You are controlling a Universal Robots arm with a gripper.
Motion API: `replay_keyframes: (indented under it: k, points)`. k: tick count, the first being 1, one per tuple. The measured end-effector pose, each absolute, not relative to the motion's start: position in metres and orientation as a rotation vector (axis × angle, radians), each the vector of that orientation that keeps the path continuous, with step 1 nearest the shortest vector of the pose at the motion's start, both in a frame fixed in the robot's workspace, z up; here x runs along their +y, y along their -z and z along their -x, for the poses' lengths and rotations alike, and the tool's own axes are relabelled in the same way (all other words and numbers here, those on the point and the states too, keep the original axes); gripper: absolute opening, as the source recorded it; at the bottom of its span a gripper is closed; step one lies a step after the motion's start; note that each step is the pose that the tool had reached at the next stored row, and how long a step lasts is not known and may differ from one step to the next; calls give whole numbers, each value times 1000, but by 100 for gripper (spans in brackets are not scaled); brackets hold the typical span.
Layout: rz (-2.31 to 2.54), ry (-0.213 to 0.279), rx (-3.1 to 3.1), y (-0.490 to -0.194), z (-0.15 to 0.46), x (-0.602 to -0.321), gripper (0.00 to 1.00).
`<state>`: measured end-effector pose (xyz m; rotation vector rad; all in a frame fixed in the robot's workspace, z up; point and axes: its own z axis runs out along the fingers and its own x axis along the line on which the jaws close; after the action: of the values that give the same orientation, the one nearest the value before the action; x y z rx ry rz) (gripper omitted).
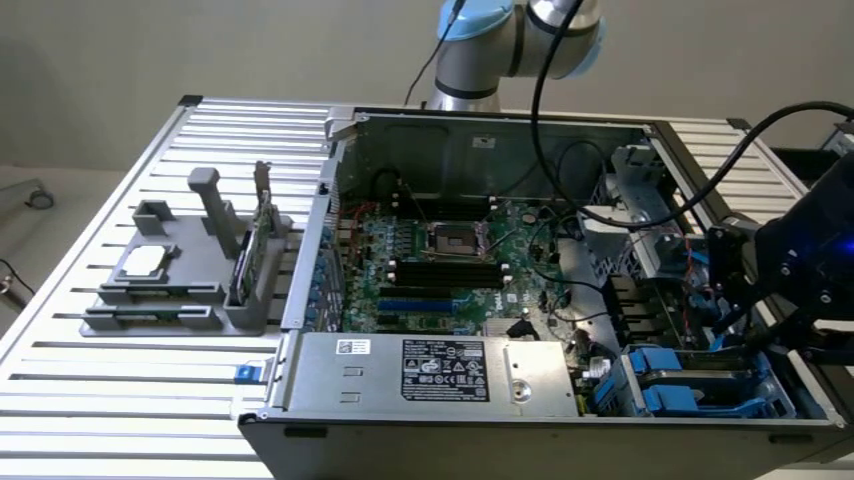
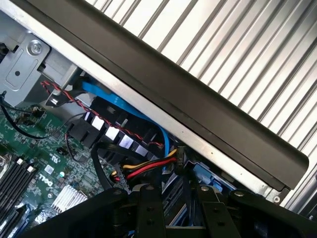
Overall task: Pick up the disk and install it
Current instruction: 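Insert the disk into the insertion slot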
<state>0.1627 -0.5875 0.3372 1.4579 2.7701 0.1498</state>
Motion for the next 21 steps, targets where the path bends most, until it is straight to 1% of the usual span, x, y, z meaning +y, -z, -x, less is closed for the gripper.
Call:
replay_keyframes:
  k: [13, 14, 15, 16, 17, 18, 21]
  points:
    - [-1474, -159, 2766, -335, -169, -585, 32]
    - [-1474, -160, 2766, -334, -169, -585, 29]
    - [-1475, -159, 2767, -334, -169, -585, 29]
    - [-1475, -158, 2768, -334, -169, -584, 23]
    - [-1476, -156, 2770, -334, -169, -584, 23]
    - [-1478, -154, 2772, -334, -169, -584, 17]
    - [-1485, -146, 2782, -334, -169, -583, 17]
